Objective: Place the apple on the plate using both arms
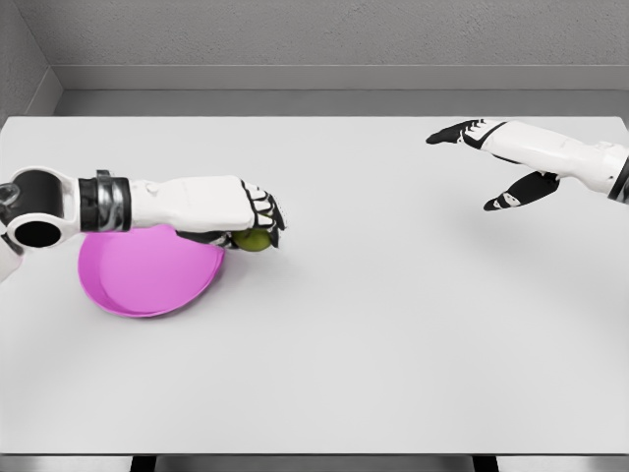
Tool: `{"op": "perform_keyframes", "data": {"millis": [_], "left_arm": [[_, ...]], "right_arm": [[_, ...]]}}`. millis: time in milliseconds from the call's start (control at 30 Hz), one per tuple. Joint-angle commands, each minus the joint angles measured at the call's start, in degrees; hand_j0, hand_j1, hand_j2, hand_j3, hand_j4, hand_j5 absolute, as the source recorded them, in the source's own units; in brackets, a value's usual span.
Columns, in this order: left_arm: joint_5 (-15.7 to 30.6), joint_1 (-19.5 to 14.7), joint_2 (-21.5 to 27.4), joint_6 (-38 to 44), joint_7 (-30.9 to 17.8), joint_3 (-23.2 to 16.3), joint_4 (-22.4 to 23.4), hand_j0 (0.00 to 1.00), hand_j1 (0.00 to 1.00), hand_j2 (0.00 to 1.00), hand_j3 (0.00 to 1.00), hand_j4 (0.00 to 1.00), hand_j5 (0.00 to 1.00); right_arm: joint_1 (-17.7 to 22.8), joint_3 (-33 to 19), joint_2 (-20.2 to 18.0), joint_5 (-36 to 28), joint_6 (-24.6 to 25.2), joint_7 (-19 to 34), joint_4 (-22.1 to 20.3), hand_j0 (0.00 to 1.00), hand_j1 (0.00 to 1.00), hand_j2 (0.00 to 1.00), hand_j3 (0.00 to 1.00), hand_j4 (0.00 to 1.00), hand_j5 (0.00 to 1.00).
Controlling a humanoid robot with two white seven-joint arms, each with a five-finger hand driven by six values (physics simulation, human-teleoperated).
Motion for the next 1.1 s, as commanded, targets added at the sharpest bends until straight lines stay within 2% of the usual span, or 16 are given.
{"op": "perform_keyframes", "data": {"millis": [0,167,267,333,367,600,667,733,800,867,1067], "left_arm": [[2.0,0.0,6.3,0.1,0.0,2.3,0.0,0.52,0.52,0.52,0.52,0.52,0.52],[1.8,1.8,10.2,0.1,-0.2,2.4,0.9,0.53,0.53,0.53,0.53,0.53,0.53],[1.8,2.5,10.3,0.1,-0.3,2.4,1.2,0.61,0.61,0.61,0.61,0.61,0.61],[2.2,2.5,10.3,0.1,-0.1,2.4,1.9,0.97,0.97,0.97,0.97,0.97,0.97],[2.9,2.5,10.3,0.1,-0.1,2.4,2.9,1.0,1.0,1.0,1.0,1.0,1.0],[4.6,2.2,10.2,0.1,-0.1,2.6,4.0,1.0,1.0,1.0,1.0,1.0,1.0],[6.4,2.0,9.8,0.1,-0.1,3.7,9.9,1.0,1.0,1.0,1.0,1.0,1.0],[11.0,1.6,7.8,0.1,0.0,6.3,21.5,1.0,1.0,1.0,1.0,1.0,1.0],[11.7,1.4,7.2,0.1,0.0,8.4,28.6,1.0,1.0,1.0,1.0,1.0,1.0],[11.7,1.5,6.5,0.1,0.0,8.8,29.9,1.0,1.0,1.0,1.0,1.0,1.0],[11.7,1.7,6.4,0.1,-0.1,8.7,29.9,1.0,1.0,1.0,1.0,1.0,1.0]], "right_arm": [[0.0,0.0,0.0,-0.4,0.2,0.0,0.0,1.0,1.0,1.0,1.0,1.0,1.0],[0.1,0.0,0.4,-0.4,0.2,0.0,0.0,1.0,1.0,1.0,1.0,1.0,1.0],[0.0,0.1,1.6,-0.3,0.2,0.0,-0.3,1.0,1.0,1.0,1.0,1.0,1.0],[-0.5,-0.1,1.6,-0.4,0.2,0.0,-1.0,1.0,1.0,1.0,1.0,1.0,1.0],[-0.4,-0.1,1.6,-0.4,0.2,0.0,-2.0,1.0,1.0,1.0,1.0,1.0,1.0],[-0.6,-0.2,1.0,-0.4,0.2,0.0,-2.3,1.0,1.0,1.0,1.0,1.0,1.0],[-0.4,-0.2,0.8,-0.4,0.2,0.0,-2.2,1.0,1.0,1.0,1.0,1.0,1.0],[-0.6,-0.3,0.3,-0.3,0.2,0.0,-1.9,1.0,1.0,1.0,1.0,1.0,1.0],[-0.4,-1.4,0.4,-0.3,0.2,0.0,-1.6,1.0,1.0,1.0,1.0,1.0,1.0],[-0.5,-1.5,0.3,-0.3,0.2,0.0,-1.7,1.0,1.0,1.0,1.0,1.0,1.0],[-0.4,-1.5,0.3,-0.3,0.2,0.0,-1.7,1.0,1.0,1.0,1.0,1.0,1.0]]}}
